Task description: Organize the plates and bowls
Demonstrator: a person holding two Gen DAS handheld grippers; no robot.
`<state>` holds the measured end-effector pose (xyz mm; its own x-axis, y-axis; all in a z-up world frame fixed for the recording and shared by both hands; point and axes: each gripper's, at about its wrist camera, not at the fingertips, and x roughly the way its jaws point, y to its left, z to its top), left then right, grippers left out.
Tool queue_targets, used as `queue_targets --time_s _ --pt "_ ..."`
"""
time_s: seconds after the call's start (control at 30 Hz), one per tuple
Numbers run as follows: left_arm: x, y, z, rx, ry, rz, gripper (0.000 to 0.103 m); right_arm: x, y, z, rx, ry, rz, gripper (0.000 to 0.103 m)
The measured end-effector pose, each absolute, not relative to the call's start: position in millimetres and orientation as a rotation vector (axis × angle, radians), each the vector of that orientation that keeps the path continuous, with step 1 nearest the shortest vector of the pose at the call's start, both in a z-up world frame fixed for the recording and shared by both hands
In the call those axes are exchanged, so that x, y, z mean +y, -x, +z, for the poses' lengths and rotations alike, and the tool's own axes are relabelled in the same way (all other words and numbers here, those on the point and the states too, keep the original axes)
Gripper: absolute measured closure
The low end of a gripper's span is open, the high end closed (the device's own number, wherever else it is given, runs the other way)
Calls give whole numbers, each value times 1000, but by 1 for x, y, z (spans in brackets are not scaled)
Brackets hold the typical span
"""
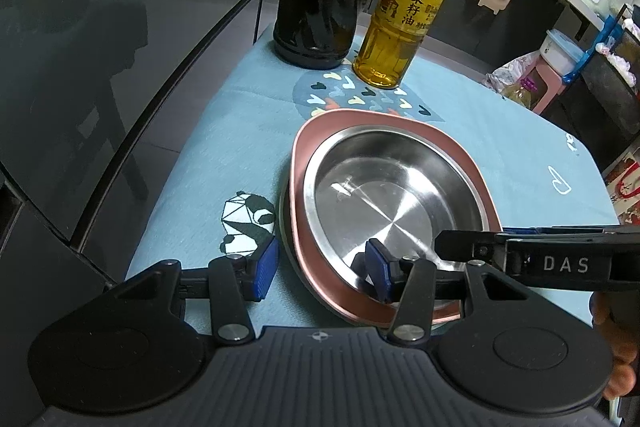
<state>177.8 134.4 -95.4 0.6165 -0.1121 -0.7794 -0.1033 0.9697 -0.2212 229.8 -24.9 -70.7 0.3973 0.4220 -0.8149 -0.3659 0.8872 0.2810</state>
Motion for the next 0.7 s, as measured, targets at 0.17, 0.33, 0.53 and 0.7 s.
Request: queue_targets --time_s 0.17,0.33,0.53,0.7 --pt "126 -182 -95 919 205 17 58 -24 -229 -72 1035 -43 500 66" --pt "125 -184 -94 920 224 60 64 -22 -232 -71 1052 -11 508 70" --pt "129 -181 -93 924 244 67 69 -18 -225 -68 1037 32 478 73" --pt "129 -176 -84 898 242 65 69 -22 -221 -58 1013 19 482 74"
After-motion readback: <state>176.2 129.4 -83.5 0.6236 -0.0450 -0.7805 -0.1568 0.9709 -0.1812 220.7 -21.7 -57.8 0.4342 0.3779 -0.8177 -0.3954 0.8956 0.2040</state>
